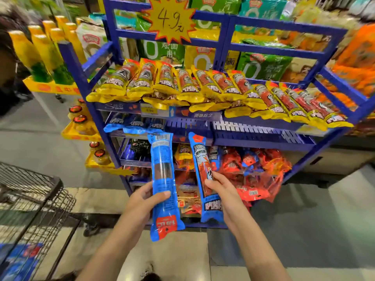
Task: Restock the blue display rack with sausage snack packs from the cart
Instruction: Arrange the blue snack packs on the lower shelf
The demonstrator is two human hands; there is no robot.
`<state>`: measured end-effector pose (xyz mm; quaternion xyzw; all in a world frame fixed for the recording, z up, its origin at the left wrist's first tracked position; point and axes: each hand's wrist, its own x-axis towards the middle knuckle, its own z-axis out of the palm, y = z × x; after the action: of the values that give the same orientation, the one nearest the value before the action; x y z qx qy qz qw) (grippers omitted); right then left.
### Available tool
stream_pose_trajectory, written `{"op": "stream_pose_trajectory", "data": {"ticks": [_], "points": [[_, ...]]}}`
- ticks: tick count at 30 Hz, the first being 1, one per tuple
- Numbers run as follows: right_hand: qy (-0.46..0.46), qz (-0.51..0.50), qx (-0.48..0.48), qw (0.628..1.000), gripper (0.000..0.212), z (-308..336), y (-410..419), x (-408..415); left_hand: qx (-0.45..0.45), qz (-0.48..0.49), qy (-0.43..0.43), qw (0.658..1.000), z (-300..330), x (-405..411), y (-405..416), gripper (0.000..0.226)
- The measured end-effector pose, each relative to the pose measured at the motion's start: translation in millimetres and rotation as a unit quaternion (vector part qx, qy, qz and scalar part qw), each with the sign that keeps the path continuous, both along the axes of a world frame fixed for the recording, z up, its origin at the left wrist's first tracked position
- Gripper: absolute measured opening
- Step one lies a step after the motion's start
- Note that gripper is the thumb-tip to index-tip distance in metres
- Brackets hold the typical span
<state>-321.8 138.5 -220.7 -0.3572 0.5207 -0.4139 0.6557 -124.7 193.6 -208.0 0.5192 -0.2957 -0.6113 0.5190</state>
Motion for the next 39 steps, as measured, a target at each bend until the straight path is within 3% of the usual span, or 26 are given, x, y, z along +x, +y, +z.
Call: {"op": "stream_pose_trajectory", "data": {"ticks": [3,6,10,13,18,22,27,32,39], "points": [[-0.009,0.0,0.001,1.0,0.02,8.4,-23.7,30.2,0.01,0.02,0.005,1.0,-2.1,19.4,-4.5,0.023],[0.064,-0.002,-0.029,0.998,0.018,15.4,-52.3,60.8,0.024,0.031,-0.002,0.999,-5.8,41.8,-13.1,0.024],[0.121,-0.062,-0.038,0.99,0.046,17.2,-92.8,100.1,0.033,0.031,0.004,0.999,-10.4,68.4,-24.8,0.018],[0.151,-0.094,-0.054,0.983,0.051,21.7,-110.4,122.9,0.031,0.01,-0.009,0.999,-11.7,85.4,-30.4,0.015],[0.199,-0.127,-0.07,0.969,0.036,22.0,-129.9,139.6,0.019,-0.017,-0.017,1.0,-8.1,103.7,-41.2,0.018],[0.164,-0.098,-0.052,0.98,0.017,22.7,-132.5,135.6,0.021,-0.037,-0.018,0.999,-4.5,113.0,-48.0,0.017],[0.182,-0.063,-0.067,0.979,0.048,14.0,-118.7,128.5,0.029,-0.048,-0.026,0.998,-3.4,117.8,-55.3,0.02],[0.289,-0.079,-0.16,0.941,0.046,13.2,-121.1,133.2,0.036,-0.058,-0.021,0.997,-5.7,121.3,-55.2,0.024],[0.374,-0.085,-0.157,0.91,0.056,-1.5,-145.6,140.3,0.047,-0.048,-0.005,0.998,-5.1,126.8,-53.7,0.023]]}}
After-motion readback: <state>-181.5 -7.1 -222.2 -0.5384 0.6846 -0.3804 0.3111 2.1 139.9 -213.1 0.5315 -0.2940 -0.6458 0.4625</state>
